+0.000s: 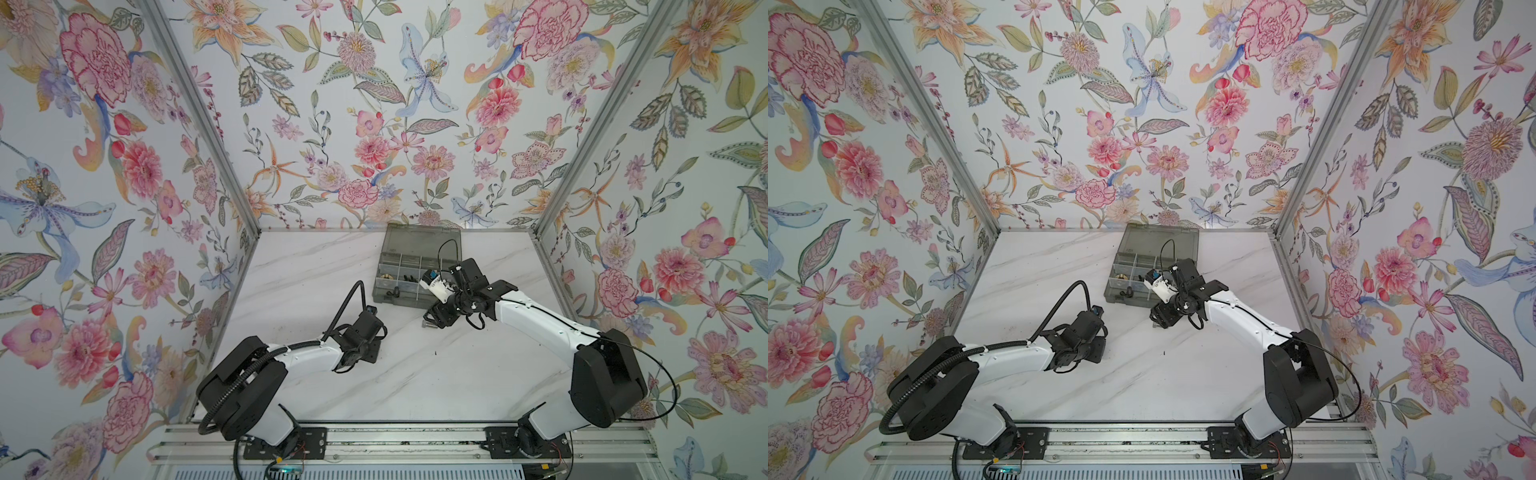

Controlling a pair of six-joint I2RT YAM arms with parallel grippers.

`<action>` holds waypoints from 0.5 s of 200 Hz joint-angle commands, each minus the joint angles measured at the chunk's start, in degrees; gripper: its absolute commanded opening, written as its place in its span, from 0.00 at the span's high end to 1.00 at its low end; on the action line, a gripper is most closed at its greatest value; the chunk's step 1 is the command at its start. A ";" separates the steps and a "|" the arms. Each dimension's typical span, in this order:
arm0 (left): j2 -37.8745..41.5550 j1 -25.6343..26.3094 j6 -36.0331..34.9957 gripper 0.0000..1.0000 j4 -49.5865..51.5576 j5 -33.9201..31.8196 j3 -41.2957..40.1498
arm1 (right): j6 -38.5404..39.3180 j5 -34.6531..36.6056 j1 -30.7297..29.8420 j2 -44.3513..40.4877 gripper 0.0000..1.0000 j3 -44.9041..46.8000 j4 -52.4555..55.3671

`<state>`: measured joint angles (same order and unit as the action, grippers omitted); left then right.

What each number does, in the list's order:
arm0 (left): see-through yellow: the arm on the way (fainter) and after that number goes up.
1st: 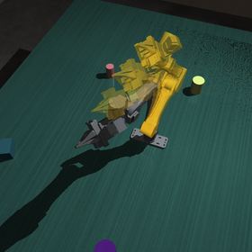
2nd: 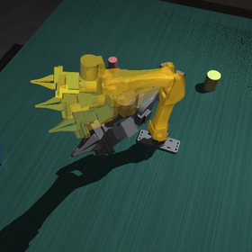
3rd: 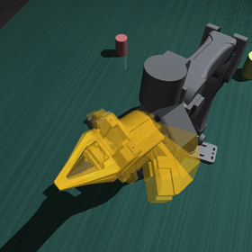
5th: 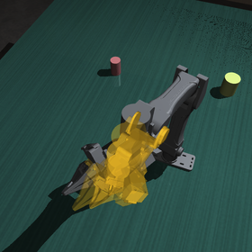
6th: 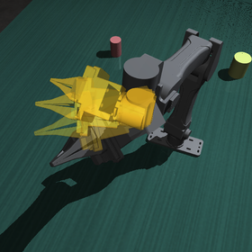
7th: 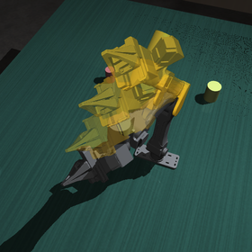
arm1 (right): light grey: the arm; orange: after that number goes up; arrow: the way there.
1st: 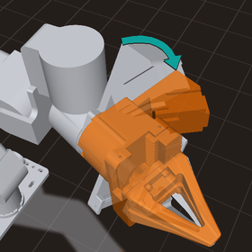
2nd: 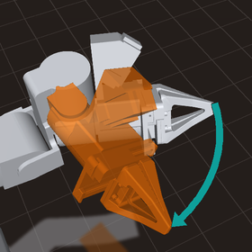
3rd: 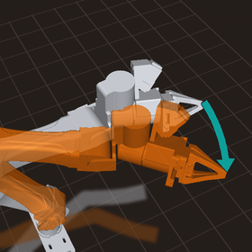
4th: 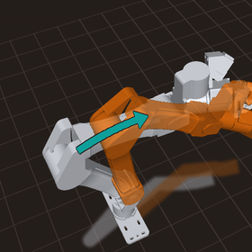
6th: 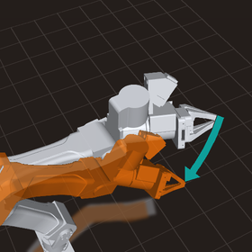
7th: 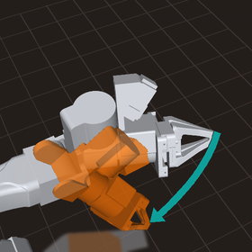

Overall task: Sort the screws and nuts into containers
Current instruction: Pick up the screw at the center of the table.

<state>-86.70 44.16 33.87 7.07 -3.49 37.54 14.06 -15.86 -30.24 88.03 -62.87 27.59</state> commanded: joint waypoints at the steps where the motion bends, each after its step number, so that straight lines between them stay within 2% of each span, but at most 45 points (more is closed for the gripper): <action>1: -0.67 0.66 -0.23 0.65 3.48 0.76 0.86 | -0.53 0.45 0.22 -1.94 0.32 1.11 0.16; 35: -0.14 0.66 0.02 0.75 3.24 0.50 0.96 | -0.46 0.31 0.31 -2.35 0.32 1.26 0.18; 45: 0.02 0.64 0.10 0.82 2.91 0.54 0.88 | -0.44 0.39 0.43 -2.55 0.32 1.30 0.17; 60: 0.55 0.66 0.39 1.00 2.29 0.15 1.01 | -0.44 0.46 0.49 -2.77 0.32 1.43 0.11; 100: 4.04 0.68 0.20 1.00 -0.17 0.10 3.46 | -1.29 0.27 0.86 -3.94 0.32 1.34 0.10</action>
<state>-86.02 44.23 33.91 7.90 -3.40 37.85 14.04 -15.86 -29.98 86.30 -62.02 27.59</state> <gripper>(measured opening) 0.290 0.679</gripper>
